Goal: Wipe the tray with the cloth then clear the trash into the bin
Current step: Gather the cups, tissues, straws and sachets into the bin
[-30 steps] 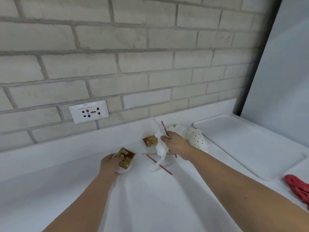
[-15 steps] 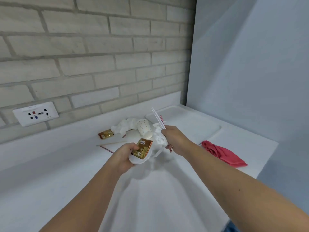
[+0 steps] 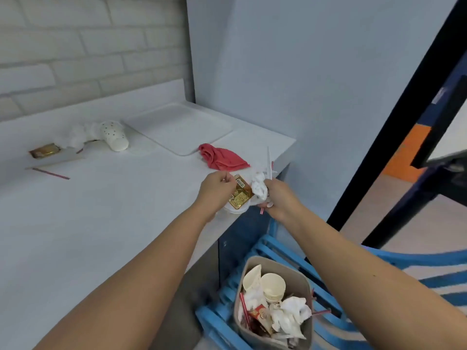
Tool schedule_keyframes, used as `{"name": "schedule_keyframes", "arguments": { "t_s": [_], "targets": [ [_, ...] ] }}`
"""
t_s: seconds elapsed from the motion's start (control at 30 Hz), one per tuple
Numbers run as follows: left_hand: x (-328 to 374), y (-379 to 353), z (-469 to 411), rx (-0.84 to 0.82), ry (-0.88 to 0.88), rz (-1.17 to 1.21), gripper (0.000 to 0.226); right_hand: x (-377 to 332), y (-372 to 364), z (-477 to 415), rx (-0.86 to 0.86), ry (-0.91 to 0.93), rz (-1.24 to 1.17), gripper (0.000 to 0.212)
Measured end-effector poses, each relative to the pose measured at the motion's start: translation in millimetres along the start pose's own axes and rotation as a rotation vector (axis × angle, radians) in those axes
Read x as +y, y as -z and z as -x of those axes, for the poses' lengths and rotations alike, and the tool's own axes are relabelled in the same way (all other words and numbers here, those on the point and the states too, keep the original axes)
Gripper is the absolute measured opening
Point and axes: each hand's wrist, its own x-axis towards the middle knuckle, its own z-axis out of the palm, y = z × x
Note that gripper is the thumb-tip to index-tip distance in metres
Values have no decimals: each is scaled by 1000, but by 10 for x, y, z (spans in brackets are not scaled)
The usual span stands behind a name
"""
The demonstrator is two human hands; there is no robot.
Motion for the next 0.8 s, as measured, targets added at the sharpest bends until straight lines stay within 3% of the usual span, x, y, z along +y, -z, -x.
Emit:
{"name": "schedule_keyframes", "arguments": {
  "t_s": [0.17,0.27,0.4,0.53,0.63,0.8],
  "targets": [
    [-267,-622,252,-77,-71,-342,18,437,604,147,5,-104,42,26],
    [-495,-854,381,-93,-21,-408,17,726,847,247,49,-210,163,22],
    [-784,-910,558,-42,50,-481,20,1252,1055,298,-59,-231,519,24],
    [-998,-852,710,-2,109,-520,20,1625,1136,397,-295,-91,871,38],
    [-1086,-770,773,42,136,-527,17,1828,1209,345,-477,-20,1249,37],
    [-1126,-682,836,72,150,-507,13,1873,1268,293,-568,51,1723,44]
  ]
}}
